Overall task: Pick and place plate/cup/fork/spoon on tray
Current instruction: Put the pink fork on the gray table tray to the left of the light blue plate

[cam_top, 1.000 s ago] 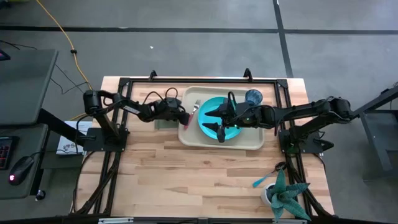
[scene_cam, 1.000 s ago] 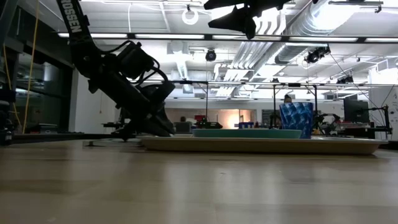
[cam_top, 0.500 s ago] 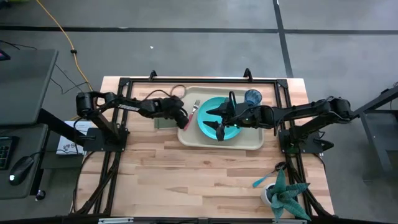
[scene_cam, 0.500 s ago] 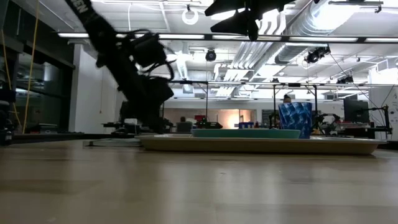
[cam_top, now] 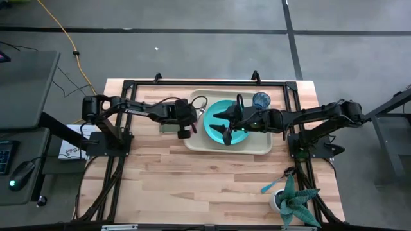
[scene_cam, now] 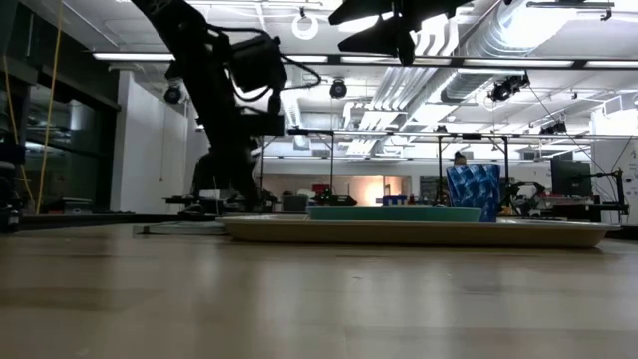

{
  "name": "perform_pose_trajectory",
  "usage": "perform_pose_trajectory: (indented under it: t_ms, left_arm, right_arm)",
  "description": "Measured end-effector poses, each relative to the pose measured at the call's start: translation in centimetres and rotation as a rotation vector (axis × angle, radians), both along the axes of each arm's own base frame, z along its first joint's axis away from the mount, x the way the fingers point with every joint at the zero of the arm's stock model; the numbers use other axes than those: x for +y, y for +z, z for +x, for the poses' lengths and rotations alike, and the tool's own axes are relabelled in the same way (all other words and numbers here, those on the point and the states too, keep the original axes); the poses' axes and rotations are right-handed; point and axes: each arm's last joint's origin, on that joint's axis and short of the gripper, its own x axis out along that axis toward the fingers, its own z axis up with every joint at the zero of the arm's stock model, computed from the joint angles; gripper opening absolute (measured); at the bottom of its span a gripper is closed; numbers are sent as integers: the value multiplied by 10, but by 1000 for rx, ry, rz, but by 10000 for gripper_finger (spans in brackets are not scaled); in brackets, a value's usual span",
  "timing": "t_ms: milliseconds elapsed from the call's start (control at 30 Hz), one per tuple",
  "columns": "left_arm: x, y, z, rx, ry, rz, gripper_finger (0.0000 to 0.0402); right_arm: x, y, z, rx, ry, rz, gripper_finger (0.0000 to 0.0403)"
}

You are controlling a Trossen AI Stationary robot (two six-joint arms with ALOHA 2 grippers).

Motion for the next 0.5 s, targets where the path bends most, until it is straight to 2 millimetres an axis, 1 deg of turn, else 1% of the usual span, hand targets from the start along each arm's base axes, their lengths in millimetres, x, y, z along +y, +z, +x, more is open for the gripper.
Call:
perform_pose_trajectory:
  t_ms: [133, 267, 500]
  left_arm:
    - [0, -13, 1, 61, -31, -16, 0]
    - [1, -23, 5, 71, -63, -36, 0]
    - [0, -32, 10, 66, -76, -41, 0]
  right_arm:
    - [0, 0, 0, 1, 1, -2, 233]
    - [0, 0, 0, 1, 1, -2, 233]
    - [0, 0, 0, 2, 1, -2, 233]
